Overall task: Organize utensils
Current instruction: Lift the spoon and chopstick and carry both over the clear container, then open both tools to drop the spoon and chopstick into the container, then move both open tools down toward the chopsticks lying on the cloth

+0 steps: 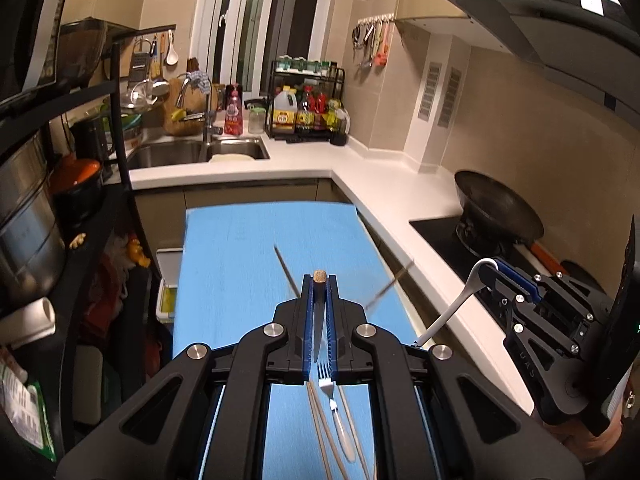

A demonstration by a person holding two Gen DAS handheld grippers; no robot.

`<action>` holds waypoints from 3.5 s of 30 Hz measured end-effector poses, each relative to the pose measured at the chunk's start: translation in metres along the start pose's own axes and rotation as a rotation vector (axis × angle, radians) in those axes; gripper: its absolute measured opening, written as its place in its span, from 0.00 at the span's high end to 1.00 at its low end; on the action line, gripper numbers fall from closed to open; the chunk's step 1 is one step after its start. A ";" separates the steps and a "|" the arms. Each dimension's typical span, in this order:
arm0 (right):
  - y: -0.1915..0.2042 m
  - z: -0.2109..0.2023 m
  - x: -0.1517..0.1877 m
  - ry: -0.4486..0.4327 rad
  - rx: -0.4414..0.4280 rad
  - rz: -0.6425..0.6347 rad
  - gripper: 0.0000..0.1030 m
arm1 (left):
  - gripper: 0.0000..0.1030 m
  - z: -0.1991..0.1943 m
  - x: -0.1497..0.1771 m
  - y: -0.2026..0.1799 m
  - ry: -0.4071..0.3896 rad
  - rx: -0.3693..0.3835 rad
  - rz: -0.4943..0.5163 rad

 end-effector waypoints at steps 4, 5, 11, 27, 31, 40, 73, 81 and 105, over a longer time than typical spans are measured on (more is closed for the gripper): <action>-0.007 0.016 -0.028 -0.032 0.030 -0.016 0.92 | 0.94 0.007 -0.035 0.000 -0.040 0.014 -0.025; -0.008 0.020 -0.033 -0.041 0.038 -0.017 0.92 | 0.94 0.011 -0.042 0.000 -0.047 0.020 -0.032; -0.007 0.064 -0.038 -0.032 0.068 -0.035 0.93 | 0.94 0.057 -0.053 -0.001 -0.021 0.019 -0.038; -0.010 0.099 -0.039 -0.125 0.101 0.004 0.93 | 0.94 0.126 -0.019 0.015 0.078 0.008 -0.029; -0.001 0.120 -0.027 -0.084 0.079 0.006 0.93 | 0.94 0.134 -0.015 0.012 0.091 0.006 -0.018; 0.010 0.157 0.022 0.057 -0.007 0.038 0.92 | 0.94 0.159 0.000 0.005 0.128 0.026 0.011; 0.054 -0.041 0.136 0.018 -0.141 0.147 0.45 | 0.76 0.019 0.169 0.004 -0.056 -0.011 0.066; 0.064 -0.037 0.207 0.090 -0.157 0.200 0.46 | 0.83 0.020 0.236 0.013 -0.032 -0.031 0.016; 0.116 0.030 0.319 0.409 -0.246 0.379 0.79 | 0.90 0.065 0.316 0.022 0.155 0.000 -0.096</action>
Point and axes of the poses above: each gripper's, at about its wrist camera, not at the fingertips, and z roughly the way its jaws point, y to its left, x to its underside, the point moved 8 cm from there along z, roughly the way its jaws point, and after that the axes turned 4 degrees about -z, right-handed, at the moved point
